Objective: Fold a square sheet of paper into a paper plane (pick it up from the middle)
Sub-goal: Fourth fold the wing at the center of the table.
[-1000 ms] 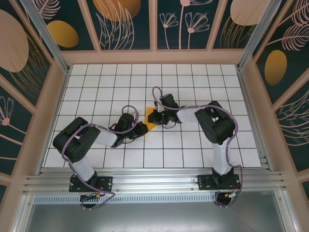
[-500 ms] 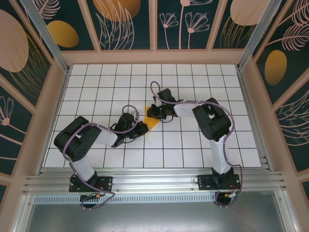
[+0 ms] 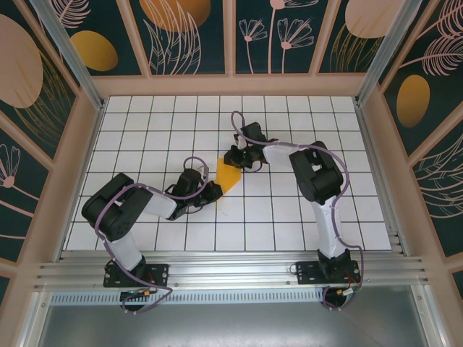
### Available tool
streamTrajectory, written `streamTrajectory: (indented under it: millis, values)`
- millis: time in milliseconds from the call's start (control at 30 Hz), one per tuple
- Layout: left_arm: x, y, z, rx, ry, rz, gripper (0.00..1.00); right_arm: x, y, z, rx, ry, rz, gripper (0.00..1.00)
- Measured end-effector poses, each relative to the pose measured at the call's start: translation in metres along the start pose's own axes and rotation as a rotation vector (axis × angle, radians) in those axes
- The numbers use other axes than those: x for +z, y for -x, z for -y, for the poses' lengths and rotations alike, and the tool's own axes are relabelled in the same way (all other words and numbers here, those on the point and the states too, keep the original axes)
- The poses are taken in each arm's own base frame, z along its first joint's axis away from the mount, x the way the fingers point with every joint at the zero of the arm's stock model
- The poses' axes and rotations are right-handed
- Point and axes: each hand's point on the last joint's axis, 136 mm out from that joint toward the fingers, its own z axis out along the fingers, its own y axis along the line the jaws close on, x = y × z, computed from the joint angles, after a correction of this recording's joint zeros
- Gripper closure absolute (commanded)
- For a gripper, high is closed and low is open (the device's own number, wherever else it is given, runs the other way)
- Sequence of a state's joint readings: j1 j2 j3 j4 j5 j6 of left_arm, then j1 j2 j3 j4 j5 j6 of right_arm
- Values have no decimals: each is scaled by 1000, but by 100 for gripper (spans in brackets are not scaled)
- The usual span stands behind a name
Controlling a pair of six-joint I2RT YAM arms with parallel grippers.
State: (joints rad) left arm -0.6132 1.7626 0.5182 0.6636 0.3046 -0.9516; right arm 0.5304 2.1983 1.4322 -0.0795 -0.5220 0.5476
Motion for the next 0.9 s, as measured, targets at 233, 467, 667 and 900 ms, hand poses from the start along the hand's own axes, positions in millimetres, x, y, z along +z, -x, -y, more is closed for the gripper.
streamTrajectory:
  millis: [233,467,667,900]
  values:
    - [1,1,0,6,-3,5,100,0,9,3,23,19,-17,85]
    - [1,1,0,8,-6,7,100,-5,37,16,36,14,32,85]
    - [2,1,0,11,-7,8,100,-6,44,18,38,17,26,85]
    - [2,1,1,19,-11,6,100,-28,93,36,-9,-51,138,83]
